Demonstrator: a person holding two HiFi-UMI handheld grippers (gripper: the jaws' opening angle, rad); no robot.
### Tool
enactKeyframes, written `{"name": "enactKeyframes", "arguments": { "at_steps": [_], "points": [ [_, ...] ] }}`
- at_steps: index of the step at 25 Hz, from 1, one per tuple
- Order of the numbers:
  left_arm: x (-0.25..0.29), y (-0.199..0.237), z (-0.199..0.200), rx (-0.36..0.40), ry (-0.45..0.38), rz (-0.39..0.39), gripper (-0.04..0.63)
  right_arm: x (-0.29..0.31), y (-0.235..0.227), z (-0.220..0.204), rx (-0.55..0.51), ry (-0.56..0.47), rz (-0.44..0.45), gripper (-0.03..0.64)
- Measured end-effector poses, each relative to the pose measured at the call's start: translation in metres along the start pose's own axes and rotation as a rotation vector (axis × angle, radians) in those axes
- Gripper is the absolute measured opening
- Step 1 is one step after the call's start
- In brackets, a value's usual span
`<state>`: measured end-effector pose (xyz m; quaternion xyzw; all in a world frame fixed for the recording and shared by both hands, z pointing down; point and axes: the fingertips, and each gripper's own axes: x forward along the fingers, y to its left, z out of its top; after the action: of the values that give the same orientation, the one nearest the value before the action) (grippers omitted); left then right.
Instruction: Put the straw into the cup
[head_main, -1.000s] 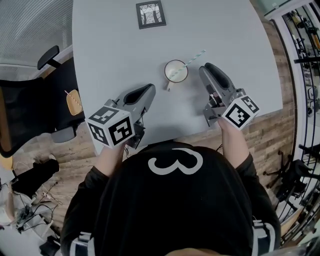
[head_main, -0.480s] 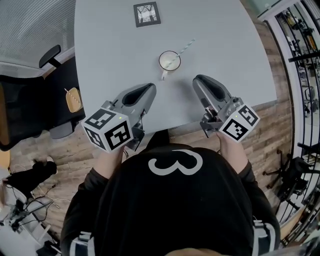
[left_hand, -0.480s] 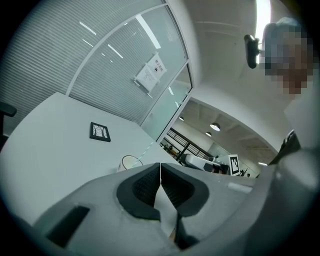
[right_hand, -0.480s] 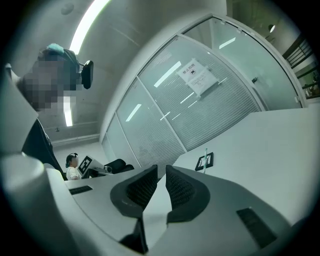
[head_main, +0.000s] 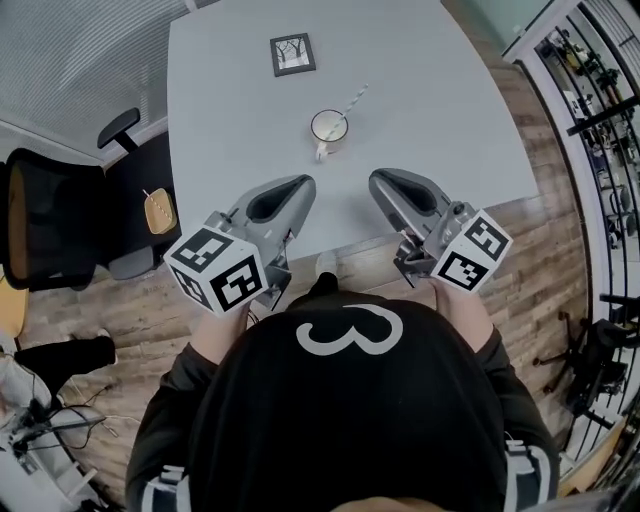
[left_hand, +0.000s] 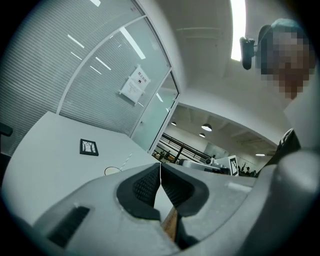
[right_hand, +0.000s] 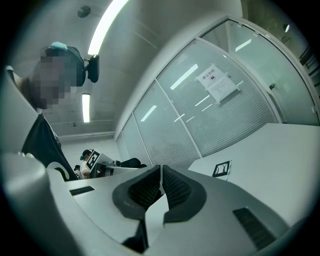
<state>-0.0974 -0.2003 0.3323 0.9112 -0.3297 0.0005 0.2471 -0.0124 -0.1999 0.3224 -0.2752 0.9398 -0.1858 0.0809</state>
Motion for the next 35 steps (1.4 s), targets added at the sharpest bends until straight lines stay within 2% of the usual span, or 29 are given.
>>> {"name": "enactKeyframes", "arguments": {
  "at_steps": [8,15,35],
  "points": [
    [-0.024,-0.046,0.018,0.065,-0.053,-0.021,0.017,-0.023,0.046,0.017,-0.057,-0.013,0.018,0.017],
    [-0.044,-0.102,0.012,0.129,-0.085,-0.048,0.017,-0.067,0.087,0.026,-0.072,-0.066,0.012,0.015],
    [-0.052,-0.124,0.017,0.144,-0.070,-0.053,0.017,-0.070,0.113,0.031,-0.094,-0.037,0.048,0.014]
  ]
}}
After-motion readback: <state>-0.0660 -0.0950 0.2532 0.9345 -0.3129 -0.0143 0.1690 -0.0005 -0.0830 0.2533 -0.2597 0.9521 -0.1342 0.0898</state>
